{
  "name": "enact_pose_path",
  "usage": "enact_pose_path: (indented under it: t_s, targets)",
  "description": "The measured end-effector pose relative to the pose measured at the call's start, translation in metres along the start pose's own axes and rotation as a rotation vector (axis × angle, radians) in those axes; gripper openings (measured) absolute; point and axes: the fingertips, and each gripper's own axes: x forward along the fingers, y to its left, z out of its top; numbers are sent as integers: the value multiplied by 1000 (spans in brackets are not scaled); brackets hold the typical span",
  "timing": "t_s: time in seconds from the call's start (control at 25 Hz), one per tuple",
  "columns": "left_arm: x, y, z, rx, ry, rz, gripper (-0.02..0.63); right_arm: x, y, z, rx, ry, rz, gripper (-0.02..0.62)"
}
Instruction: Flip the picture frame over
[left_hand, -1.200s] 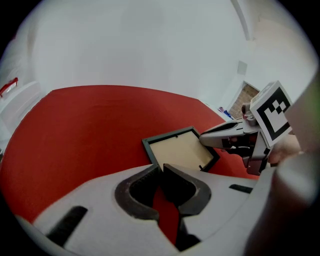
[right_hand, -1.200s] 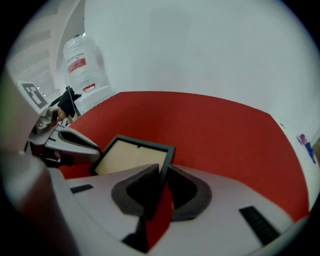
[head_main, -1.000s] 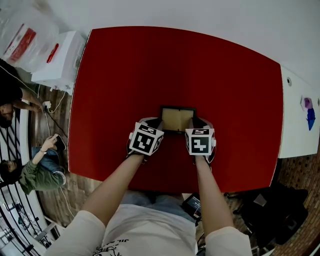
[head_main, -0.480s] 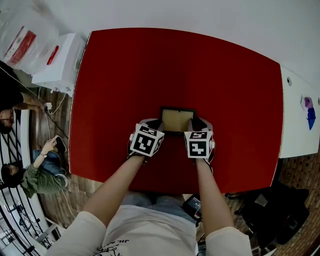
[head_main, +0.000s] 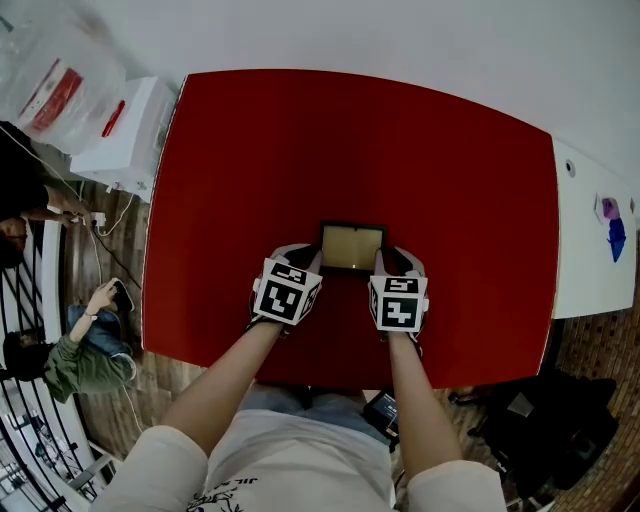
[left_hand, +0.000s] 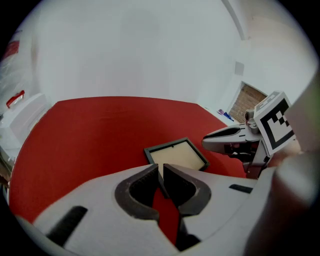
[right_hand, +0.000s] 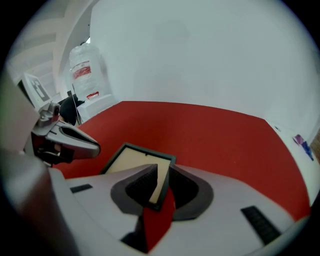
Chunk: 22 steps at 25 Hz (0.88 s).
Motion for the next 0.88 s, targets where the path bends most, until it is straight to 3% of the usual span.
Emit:
enact_pose_path:
  t_s: [0.12,0.28,0.88]
  targets:
    - [-23,-8,6,12,-27,2,38,-21,9,3,8,-16,10,69]
    - [-59,-23,10,25,-76,9,9,-53,22,4,35,-38,11,7]
    - [-162,-65,-36,-104,-215,77,6,-163,93,-12,107,-131,109,5]
